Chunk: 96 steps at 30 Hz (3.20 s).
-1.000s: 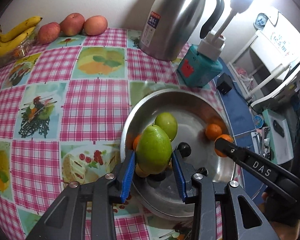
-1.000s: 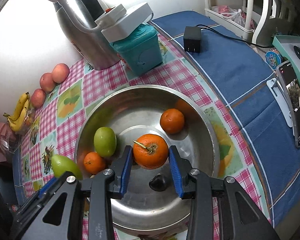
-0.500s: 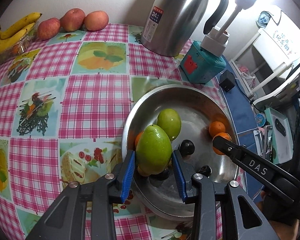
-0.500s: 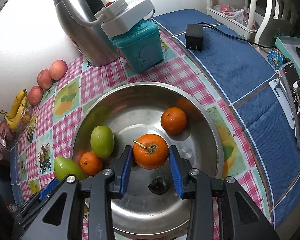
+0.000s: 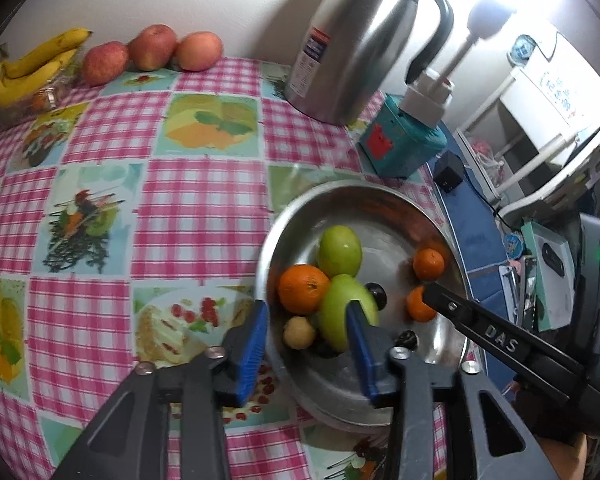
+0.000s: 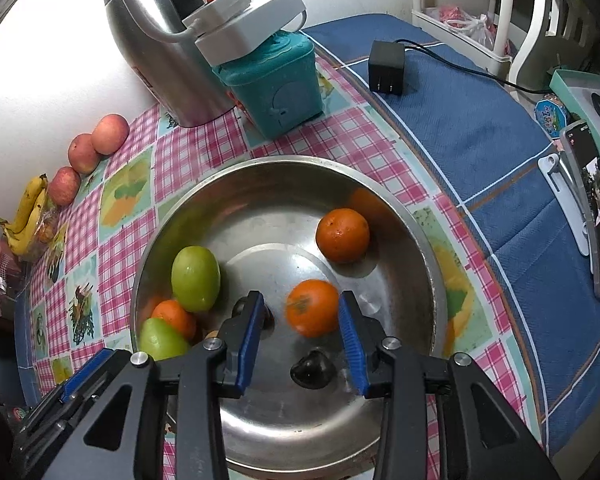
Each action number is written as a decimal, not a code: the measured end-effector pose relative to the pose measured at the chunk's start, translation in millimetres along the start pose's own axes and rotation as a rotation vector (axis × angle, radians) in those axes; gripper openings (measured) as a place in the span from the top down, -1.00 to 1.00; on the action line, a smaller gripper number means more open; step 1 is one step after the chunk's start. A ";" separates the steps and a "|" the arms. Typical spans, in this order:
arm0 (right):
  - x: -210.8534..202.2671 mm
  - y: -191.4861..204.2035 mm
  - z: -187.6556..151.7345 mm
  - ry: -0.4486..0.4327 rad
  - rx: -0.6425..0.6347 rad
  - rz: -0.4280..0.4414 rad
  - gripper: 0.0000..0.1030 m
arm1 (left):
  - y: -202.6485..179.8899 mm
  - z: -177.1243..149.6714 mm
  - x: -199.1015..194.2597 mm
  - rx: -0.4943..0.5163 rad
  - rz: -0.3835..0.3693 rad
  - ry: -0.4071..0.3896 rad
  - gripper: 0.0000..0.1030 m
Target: Organize fruits
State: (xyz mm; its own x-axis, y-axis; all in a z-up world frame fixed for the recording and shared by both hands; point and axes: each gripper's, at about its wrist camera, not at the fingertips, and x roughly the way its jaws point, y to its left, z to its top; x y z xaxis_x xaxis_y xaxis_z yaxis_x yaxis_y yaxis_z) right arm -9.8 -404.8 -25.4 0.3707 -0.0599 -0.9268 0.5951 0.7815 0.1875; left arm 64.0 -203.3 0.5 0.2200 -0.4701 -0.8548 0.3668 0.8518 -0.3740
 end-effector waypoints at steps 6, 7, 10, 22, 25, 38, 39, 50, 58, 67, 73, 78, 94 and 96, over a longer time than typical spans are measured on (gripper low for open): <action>-14.1 2.9 -11.2 -0.013 -0.012 0.007 0.23 | 23.9 -5.7 -19.2 -0.038 0.124 -0.039 -0.62; -16.9 3.9 -14.2 -0.017 -0.016 0.009 0.17 | 28.5 -8.4 -21.9 -0.040 0.151 -0.046 -0.79; -26.9 9.2 -26.2 -0.033 -0.033 0.012 -0.17 | 42.5 -17.5 -29.7 -0.025 0.264 -0.068 -1.00; -50.2 55.4 -91.6 -0.070 -0.231 0.001 -0.69 | 69.0 -56.3 -68.9 0.046 0.460 -0.109 -1.00; -49.3 62.8 -107.0 -0.064 -0.278 -0.002 -0.69 | 67.5 -65.0 -78.2 0.061 0.470 -0.129 -1.00; -57.4 71.0 -123.2 -0.078 -0.317 -0.006 -0.69 | 69.3 -85.8 -93.2 0.077 0.557 -0.133 -1.00; -57.0 71.3 -123.2 -0.076 -0.317 -0.005 -0.69 | 69.8 -85.6 -92.6 0.078 0.560 -0.127 -1.00; -55.1 78.3 -122.7 -0.077 -0.343 -0.008 -0.69 | 84.9 -85.9 -82.5 0.031 0.575 -0.036 -1.00; -51.8 80.6 -123.2 -0.071 -0.353 -0.019 -0.69 | 89.0 -84.3 -83.1 0.011 0.557 -0.028 -1.00; -50.3 82.8 -124.2 -0.069 -0.360 -0.022 -0.69 | 91.2 -83.9 -83.9 0.000 0.545 -0.025 -1.00; -49.8 83.5 -124.5 -0.067 -0.361 -0.023 -0.69 | 92.2 -83.7 -84.1 -0.003 0.542 -0.024 -1.00; -49.0 84.2 -124.9 -0.065 -0.364 -0.023 -0.69 | 92.5 -83.7 -84.1 -0.004 0.542 -0.024 -1.00; -48.2 84.8 -125.5 -0.064 -0.364 -0.024 -0.69 | 93.9 -83.9 -84.7 -0.002 0.541 -0.023 -1.00; -47.8 85.1 -126.1 -0.063 -0.365 -0.024 -0.69 | 93.9 -83.9 -84.7 -0.002 0.541 -0.024 -1.00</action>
State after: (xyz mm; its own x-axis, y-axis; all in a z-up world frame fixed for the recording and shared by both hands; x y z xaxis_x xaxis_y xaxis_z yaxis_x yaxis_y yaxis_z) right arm -66.8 -257.2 -6.2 0.4096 -0.1100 -0.9056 0.3148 0.9488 0.0271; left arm 4.0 -64.1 7.6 0.3970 0.0306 -0.9173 0.1935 0.9742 0.1162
